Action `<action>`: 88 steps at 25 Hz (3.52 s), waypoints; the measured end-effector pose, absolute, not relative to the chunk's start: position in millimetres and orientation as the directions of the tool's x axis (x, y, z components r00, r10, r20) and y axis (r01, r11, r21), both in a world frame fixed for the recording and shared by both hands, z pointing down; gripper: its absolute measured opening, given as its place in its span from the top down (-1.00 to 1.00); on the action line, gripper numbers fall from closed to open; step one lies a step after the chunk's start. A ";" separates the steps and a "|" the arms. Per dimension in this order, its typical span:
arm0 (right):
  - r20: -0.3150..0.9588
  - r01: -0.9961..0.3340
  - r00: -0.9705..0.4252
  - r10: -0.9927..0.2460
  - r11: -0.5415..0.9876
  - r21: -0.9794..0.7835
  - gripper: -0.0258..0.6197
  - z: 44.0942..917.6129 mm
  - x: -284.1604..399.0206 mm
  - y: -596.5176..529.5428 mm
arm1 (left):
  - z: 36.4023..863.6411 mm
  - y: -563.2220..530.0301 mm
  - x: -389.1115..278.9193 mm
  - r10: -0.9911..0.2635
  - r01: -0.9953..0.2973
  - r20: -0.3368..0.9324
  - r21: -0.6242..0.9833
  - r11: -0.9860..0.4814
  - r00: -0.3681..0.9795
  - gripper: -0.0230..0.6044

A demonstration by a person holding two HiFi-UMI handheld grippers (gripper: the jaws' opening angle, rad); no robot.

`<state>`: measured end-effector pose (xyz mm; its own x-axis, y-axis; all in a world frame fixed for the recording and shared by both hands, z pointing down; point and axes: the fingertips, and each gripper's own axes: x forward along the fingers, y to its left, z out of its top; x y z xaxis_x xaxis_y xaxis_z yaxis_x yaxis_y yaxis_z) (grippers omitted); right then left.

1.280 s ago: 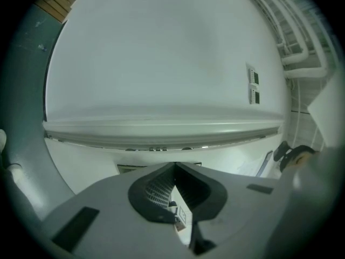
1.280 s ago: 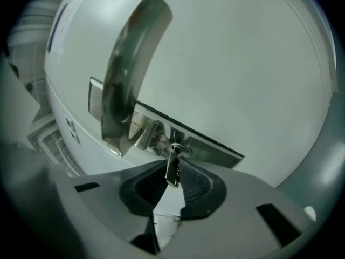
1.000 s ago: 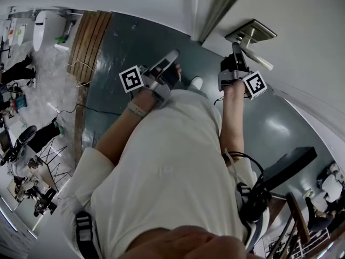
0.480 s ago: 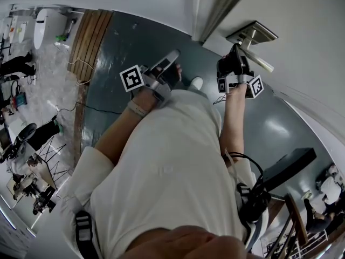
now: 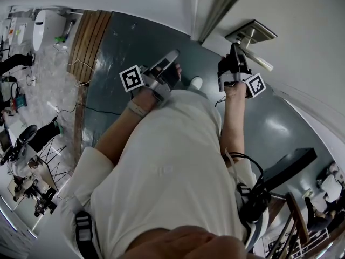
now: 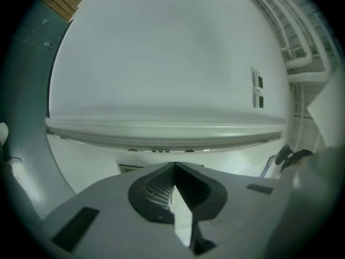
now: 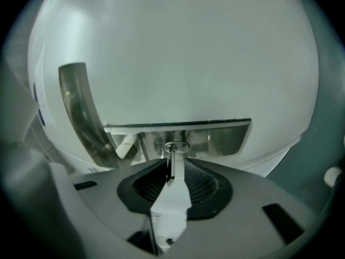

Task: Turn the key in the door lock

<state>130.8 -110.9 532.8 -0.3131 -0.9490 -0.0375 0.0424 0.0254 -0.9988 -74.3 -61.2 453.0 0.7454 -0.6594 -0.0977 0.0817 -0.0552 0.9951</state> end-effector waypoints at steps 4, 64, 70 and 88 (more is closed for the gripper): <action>0.083 -0.267 -0.403 -0.911 0.031 -0.963 0.46 531.6 119.1 -98.2 | 453.7 -62.0 -73.9 -0.657 0.084 -0.096 0.995 -0.049 0.748 0.90; 0.337 -0.895 -0.180 -0.924 0.012 -0.446 0.76 529.5 140.2 -106.5 | 464.9 -53.0 -81.0 -0.697 0.096 -0.075 0.995 -0.009 0.713 0.90; 0.258 -0.714 -0.252 -0.933 -0.001 -0.700 0.78 528.3 138.0 -110.7 | 464.8 -56.0 -82.2 -0.698 0.099 -0.076 0.995 -0.007 0.712 0.90; -0.011 -0.007 -0.316 -0.949 0.014 -1.000 0.80 533.0 141.3 -110.3 | 467.1 -57.3 -84.7 -0.707 0.100 -0.070 0.995 0.002 0.704 0.90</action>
<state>141.3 -110.3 533.0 -0.3162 -0.9486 -0.0107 -0.0066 0.0135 -0.9999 -84.7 -57.3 467.1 0.7039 -0.7069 -0.0696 0.1000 0.0016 0.9950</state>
